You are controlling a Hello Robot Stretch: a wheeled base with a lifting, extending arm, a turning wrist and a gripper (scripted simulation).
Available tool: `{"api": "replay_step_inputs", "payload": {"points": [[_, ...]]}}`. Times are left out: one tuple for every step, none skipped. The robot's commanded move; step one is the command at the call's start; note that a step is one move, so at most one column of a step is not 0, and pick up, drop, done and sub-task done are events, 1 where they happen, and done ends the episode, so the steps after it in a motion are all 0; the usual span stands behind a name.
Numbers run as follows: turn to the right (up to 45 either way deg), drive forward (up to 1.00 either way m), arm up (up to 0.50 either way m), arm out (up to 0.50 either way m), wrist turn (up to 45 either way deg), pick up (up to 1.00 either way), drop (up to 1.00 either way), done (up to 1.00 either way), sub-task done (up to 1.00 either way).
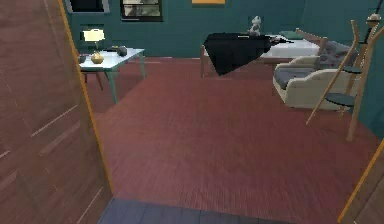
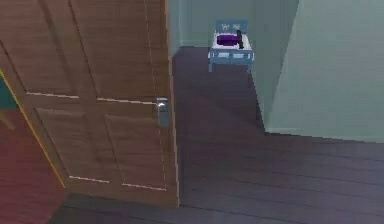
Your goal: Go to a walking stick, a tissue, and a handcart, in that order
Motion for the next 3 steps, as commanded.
{"api": "replay_step_inputs", "payload": {"points": [[0.0, 1.0, 0.0, 0.0, 0.0, 0.0, 0.0, 0.0, 0.0], [9.0, 0.0, 0.0, 0.0, 0.0, 0.0, 0.0, 0.0, 0.0], [0.0, 0.2, 0.0, 0.0, 0.0, 0.0, 0.0, 0.0, 0.0]]}}
